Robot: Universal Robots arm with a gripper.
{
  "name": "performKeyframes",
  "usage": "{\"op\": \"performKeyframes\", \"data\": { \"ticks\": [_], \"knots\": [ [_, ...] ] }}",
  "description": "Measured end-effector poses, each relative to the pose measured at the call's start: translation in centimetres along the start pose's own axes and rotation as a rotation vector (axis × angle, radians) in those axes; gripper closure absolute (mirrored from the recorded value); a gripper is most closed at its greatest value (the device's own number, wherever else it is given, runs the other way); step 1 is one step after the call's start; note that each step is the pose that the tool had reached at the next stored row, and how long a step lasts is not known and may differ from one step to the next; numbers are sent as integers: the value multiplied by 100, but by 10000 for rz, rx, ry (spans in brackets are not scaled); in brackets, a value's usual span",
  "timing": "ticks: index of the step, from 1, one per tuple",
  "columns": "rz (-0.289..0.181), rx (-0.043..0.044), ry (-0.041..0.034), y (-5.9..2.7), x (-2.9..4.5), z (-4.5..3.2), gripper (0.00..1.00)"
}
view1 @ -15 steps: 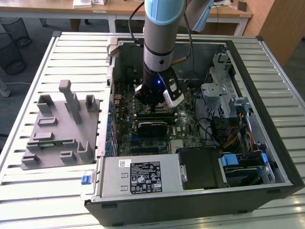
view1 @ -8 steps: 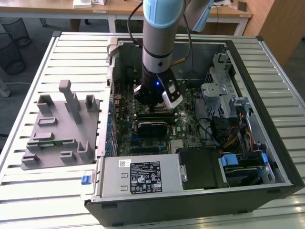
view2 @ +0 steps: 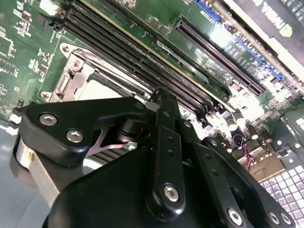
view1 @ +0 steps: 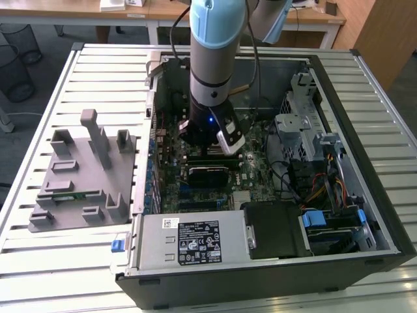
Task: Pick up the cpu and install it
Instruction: 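Install the second cpu locking lever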
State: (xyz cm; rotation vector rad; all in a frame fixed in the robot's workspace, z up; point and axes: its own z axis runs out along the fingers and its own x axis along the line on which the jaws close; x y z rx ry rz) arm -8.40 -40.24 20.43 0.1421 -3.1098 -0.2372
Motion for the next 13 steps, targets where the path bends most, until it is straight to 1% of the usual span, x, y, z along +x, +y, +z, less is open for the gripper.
{"op": "performKeyframes", "data": {
  "ticks": [5, 13],
  "knots": [
    [-1, -104, -10, -4, 24, 11, 89],
    [-5, -210, -19, -6, 43, 34, 89]
  ]
}}
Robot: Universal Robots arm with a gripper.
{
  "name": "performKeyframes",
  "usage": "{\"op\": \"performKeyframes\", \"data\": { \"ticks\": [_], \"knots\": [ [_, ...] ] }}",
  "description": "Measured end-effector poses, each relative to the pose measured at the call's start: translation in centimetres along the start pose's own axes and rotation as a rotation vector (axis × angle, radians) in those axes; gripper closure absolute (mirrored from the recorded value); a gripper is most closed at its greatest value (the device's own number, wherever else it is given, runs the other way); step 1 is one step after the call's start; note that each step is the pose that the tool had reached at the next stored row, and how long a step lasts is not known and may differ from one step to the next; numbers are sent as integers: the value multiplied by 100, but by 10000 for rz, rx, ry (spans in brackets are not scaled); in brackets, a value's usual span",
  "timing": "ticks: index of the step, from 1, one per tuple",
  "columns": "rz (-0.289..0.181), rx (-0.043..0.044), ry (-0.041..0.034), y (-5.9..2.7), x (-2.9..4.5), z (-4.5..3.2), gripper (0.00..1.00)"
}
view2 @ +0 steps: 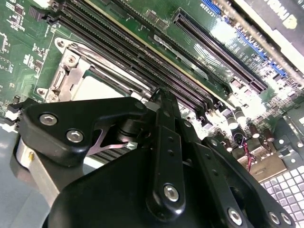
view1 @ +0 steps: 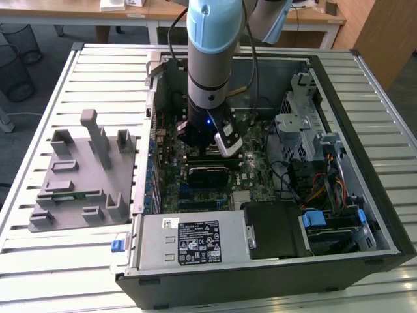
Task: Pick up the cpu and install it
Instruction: 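Install the second cpu locking lever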
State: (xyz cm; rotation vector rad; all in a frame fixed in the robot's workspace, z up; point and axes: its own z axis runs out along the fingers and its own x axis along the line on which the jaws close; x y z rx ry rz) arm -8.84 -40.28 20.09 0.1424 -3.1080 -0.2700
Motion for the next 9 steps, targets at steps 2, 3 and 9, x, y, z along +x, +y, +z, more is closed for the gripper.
{"op": "performKeyframes", "data": {
  "ticks": [2, 3, 9],
  "knots": [
    [1, -19, -3, -1, 4, 7, 89],
    [0, -25, -3, -1, 6, 10, 89],
    [-4, -158, -15, -3, 18, 29, 89]
  ]
}}
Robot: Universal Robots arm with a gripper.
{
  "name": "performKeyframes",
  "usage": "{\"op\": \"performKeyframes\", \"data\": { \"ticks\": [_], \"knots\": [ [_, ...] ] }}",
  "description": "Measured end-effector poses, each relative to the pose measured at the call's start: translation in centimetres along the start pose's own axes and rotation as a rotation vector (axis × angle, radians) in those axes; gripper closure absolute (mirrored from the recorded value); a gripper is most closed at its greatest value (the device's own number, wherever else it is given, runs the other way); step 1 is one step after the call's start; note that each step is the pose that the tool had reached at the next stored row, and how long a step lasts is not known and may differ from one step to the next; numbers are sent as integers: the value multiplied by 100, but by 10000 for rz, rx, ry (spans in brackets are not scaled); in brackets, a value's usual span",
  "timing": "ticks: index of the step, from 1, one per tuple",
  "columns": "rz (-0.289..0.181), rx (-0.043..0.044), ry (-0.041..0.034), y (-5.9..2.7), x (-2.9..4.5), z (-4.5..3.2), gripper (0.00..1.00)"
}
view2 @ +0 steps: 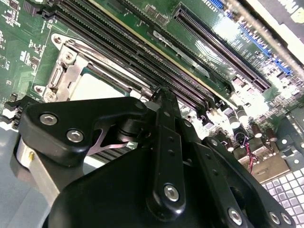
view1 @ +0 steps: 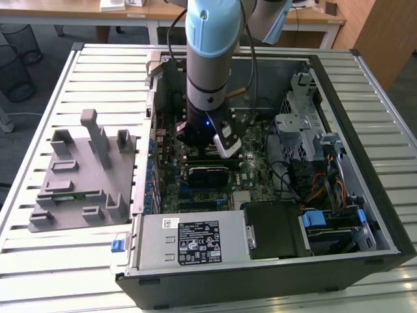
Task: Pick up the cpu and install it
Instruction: 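Install the second cpu locking lever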
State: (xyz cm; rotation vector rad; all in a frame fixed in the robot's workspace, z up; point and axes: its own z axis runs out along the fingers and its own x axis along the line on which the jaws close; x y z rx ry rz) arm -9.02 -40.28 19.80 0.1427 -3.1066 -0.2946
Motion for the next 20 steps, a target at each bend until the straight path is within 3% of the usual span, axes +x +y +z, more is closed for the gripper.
{"op": "performKeyframes", "data": {
  "ticks": [5, 20],
  "knots": [
    [-2, -112, -12, 0, 2, 4, 89],
    [-2, -123, -11, 2, 14, -4, 89]
  ]
}}
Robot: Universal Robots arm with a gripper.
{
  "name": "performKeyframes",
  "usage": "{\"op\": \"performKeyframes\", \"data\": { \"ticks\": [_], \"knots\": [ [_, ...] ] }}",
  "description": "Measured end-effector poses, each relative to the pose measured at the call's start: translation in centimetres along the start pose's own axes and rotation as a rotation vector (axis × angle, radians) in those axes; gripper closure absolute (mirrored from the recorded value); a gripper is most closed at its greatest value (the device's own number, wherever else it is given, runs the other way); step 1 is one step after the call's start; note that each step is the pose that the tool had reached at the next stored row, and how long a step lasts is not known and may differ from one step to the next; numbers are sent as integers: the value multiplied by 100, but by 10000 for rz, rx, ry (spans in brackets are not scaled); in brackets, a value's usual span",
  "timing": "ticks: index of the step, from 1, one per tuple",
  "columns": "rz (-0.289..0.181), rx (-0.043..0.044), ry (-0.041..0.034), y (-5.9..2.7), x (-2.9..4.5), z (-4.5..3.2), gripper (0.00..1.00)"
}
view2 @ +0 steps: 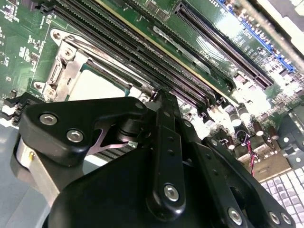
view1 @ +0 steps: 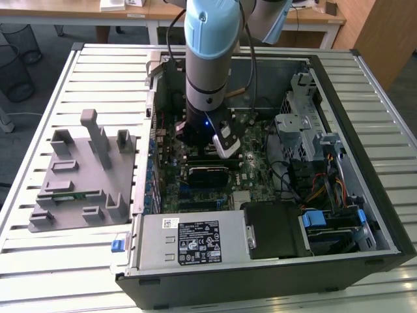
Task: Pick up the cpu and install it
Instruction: 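Install the second cpu locking lever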
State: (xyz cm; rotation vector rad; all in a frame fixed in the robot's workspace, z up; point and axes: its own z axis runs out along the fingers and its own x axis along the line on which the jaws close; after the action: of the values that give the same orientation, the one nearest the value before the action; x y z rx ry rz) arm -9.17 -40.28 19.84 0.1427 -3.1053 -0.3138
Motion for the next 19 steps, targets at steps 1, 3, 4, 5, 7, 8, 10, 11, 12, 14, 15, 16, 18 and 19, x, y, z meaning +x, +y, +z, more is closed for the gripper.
{"op": "performKeyframes", "data": {
  "ticks": [1, 3, 4, 5, 7, 8, 10, 11, 12, 14, 15, 16, 18, 19],
  "knots": [
    [0, 0, 0, 3, 0, -12, 89],
    [0, 0, 0, 6, 0, -30, 89],
    [0, -1, -1, 7, 0, -32, 89],
    [0, -3, -2, 7, 0, -33, 89],
    [1, 3, 1, 8, 1, -43, 89],
    [1, 2, 2, 10, 1, -53, 89],
    [0, 0, 0, 15, 1, -76, 89],
    [0, 0, 0, 17, 1, -87, 89],
    [1, 0, 0, 19, 1, -96, 89],
    [0, 0, 0, 21, 1, -108, 89],
    [0, -2, -1, 22, 1, -108, 89],
    [0, -1, -1, 20, 1, -109, 89],
    [1, -1, 5, -1, -2, -114, 89],
    [1, -1, 7, -8, -4, -116, 89]
  ]
}}
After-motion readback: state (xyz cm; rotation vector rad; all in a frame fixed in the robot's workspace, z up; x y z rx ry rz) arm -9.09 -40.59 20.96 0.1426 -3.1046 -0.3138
